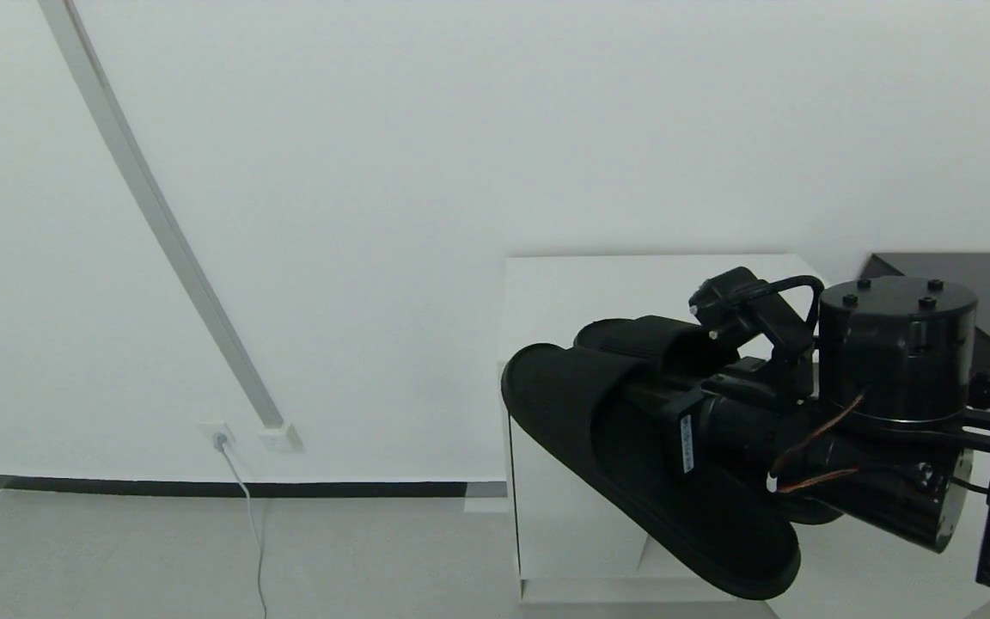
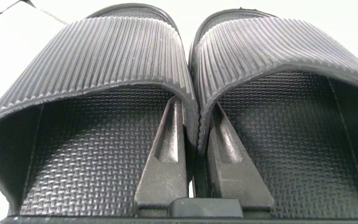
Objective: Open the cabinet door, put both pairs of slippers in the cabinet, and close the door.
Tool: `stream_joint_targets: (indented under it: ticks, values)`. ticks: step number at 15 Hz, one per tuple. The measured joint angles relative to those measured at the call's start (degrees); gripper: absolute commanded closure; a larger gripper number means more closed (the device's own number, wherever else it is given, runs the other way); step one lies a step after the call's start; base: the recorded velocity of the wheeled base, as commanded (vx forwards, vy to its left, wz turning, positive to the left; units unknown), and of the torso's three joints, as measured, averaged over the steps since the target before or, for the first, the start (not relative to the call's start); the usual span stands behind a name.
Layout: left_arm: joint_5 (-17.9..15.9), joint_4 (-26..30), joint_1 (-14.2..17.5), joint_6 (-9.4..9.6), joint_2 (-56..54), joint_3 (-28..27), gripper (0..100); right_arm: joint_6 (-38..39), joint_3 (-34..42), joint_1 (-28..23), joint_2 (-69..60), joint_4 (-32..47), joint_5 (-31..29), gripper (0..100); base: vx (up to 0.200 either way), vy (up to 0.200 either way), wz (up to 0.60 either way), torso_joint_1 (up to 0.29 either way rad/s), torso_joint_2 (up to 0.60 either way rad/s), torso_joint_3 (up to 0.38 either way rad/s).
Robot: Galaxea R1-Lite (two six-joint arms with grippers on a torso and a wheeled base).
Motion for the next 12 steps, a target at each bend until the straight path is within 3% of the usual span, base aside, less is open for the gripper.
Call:
stream_joint_targets:
  ticks: [12]
  values:
    - [0.06, 0.02, 0.02, 0.02, 0.00, 0.00, 100, 0.00, 0.00, 0.11, 0.11, 0.02, 0.00, 100, 0.000, -0.200, 0.00, 0.004, 0.00, 0.003]
